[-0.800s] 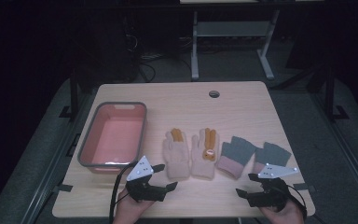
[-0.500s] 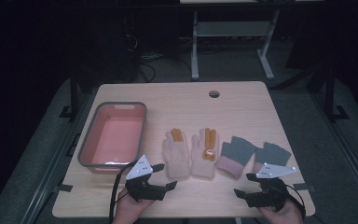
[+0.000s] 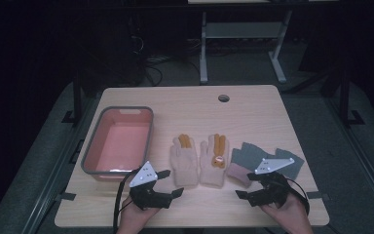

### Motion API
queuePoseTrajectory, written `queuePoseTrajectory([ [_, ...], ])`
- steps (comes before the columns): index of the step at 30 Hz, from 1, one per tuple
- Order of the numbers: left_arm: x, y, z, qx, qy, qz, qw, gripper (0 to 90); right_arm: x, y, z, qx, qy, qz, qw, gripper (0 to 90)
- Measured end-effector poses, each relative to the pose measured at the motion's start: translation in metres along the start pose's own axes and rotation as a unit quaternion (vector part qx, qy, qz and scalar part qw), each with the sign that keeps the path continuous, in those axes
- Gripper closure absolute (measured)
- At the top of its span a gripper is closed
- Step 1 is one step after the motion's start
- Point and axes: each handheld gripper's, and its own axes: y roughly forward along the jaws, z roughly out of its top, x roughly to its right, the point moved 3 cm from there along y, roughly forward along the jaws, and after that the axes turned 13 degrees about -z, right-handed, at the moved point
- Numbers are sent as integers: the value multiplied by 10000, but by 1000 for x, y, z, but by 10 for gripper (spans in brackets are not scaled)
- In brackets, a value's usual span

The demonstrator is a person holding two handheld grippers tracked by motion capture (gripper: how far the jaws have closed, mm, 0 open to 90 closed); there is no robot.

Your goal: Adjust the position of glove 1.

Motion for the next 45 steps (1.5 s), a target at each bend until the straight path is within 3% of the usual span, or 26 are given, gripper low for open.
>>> queuePoseTrajectory([
  [9, 1, 1, 1, 4, 28, -12, 10000, 218, 3, 10, 38, -238, -403, 102, 9989, 228],
  [19, 0, -2, 2, 35, 18, -55, 10000, 218, 2, 25, 63, -449, -657, 158, 9967, 240],
  [27, -1, -1, 3, 82, 40, -60, 9999, 218, 5, 50, 86, -569, -866, 113, 9946, 257],
  [34, 1, -2, 2, 45, 137, -34, 9999, 218, 7, 74, 96, -772, -965, 12, 9923, 266],
  [38, 0, -3, 3, 89, 81, -26, 9999, 218, 8, 89, 96, -907, -1137, -89, 9893, 286],
  [45, 0, -2, 2, 57, 107, -40, 9999, 218, 9, 107, 94, -1110, -1221, -185, 9861, 338],
])
